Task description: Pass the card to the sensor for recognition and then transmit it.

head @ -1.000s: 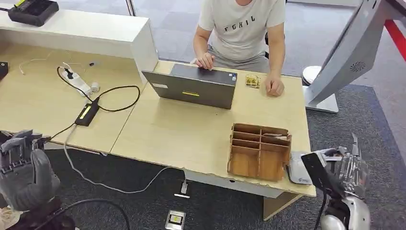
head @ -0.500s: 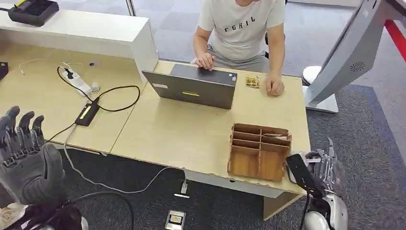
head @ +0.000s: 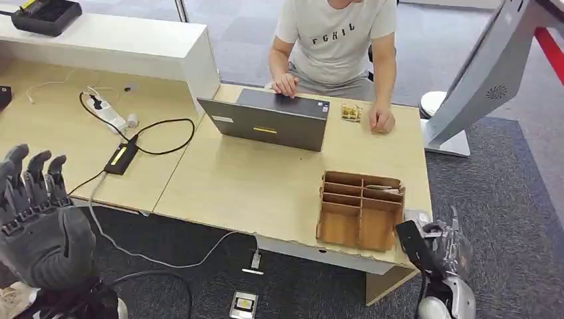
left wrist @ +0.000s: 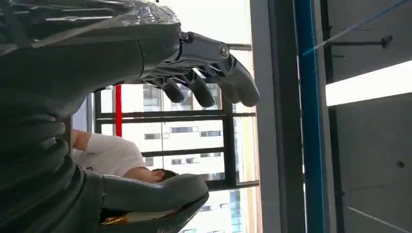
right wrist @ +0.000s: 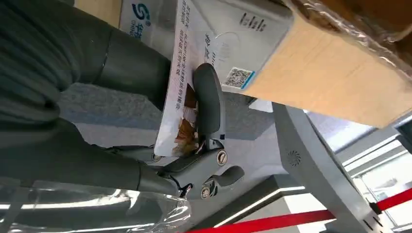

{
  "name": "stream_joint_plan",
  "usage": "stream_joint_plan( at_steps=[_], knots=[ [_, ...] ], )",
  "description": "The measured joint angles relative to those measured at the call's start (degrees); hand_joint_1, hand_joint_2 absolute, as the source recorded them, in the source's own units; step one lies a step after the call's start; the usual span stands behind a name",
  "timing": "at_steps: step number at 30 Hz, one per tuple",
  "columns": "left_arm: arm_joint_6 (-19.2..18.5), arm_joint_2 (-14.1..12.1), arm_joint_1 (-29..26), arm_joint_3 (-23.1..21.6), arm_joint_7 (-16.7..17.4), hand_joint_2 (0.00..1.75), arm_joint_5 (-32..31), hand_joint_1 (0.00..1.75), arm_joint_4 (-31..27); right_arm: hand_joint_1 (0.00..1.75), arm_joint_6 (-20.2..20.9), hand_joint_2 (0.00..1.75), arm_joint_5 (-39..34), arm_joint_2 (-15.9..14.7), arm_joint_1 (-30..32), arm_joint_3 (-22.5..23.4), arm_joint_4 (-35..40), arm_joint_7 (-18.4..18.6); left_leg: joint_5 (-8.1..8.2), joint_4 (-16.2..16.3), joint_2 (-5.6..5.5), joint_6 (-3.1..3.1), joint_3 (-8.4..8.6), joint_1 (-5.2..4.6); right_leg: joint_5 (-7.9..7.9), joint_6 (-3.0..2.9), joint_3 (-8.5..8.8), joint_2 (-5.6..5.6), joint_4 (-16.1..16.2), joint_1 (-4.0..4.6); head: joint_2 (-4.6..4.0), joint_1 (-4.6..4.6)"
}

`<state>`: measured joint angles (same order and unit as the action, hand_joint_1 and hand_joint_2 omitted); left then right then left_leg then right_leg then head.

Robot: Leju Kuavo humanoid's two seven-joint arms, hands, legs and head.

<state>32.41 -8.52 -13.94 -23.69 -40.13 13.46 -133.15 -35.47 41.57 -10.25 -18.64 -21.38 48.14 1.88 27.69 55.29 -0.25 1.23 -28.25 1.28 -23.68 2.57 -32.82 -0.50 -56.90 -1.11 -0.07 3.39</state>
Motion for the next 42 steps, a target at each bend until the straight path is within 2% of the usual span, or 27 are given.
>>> stream_joint_plan(
  at_steps=[11, 19, 27, 32, 35, 42],
  knots=[
    [0.57, 0.00, -0.26, -1.09, 0.00, 1.75, -2.25, 0.49, -1.90, 1.75, 0.00, 1.75, -0.68, 1.20, -1.15, 0.00, -4.92, -1.12, 0.00, 0.00, 0.01, 0.00, 0.02, 0.00, 0.00, 0.00, 0.05, -0.01, 0.00, 0.00, 0.00, 0.00],
    [3.25, -0.31, -0.81, -2.17, 0.00, 1.75, -3.69, 0.49, -2.93, 1.75, 0.18, 1.75, -0.86, 2.40, -2.12, 0.00, -7.39, -2.19, -0.01, 0.00, 0.02, 0.00, 0.07, 0.00, 0.01, -0.01, 0.07, -0.01, 0.00, 0.00, 0.00, -0.02],
    [3.63, -0.87, -0.73, -3.26, 0.00, 1.75, -3.04, 0.47, -3.34, 1.75, -0.79, 1.75, 0.74, 3.06, -4.17, -0.57, -8.18, -2.32, -0.01, 0.00, 0.03, 0.01, 0.08, 0.00, 0.03, -0.01, 0.08, -0.02, 0.00, 0.00, 0.00, 0.00],
    [1.86, -0.96, -0.69, -3.43, 0.00, 1.75, -1.79, 0.47, -3.34, 1.75, -0.85, 1.75, 3.28, 2.86, -5.34, -1.07, -6.34, -0.06, -0.03, 0.01, 0.02, 0.00, 0.09, 0.00, 0.05, 0.00, 0.06, -0.01, 0.00, 0.00, 0.00, 0.00],
    [0.50, -0.96, -0.69, -3.43, 0.00, 1.75, -1.09, 0.47, -3.34, 1.75, -0.44, 1.75, 6.49, 2.16, -6.32, -1.38, -3.89, 2.54, -0.02, 0.01, 0.03, 0.00, 0.08, 0.00, 0.05, -0.01, 0.06, -0.02, 0.00, 0.00, 0.00, -0.02],
    [-3.83, -0.74, -0.73, -3.08, 0.00, 1.75, 1.01, 0.47, -3.24, 1.75, 4.51, 1.75, 18.12, -0.33, -9.94, -1.49, 2.03, 9.60, -0.02, 0.02, 0.03, 0.00, 0.07, -0.02, 0.06, 0.00, 0.05, -0.02, 0.00, -0.03, 0.00, -0.02]
  ],
)
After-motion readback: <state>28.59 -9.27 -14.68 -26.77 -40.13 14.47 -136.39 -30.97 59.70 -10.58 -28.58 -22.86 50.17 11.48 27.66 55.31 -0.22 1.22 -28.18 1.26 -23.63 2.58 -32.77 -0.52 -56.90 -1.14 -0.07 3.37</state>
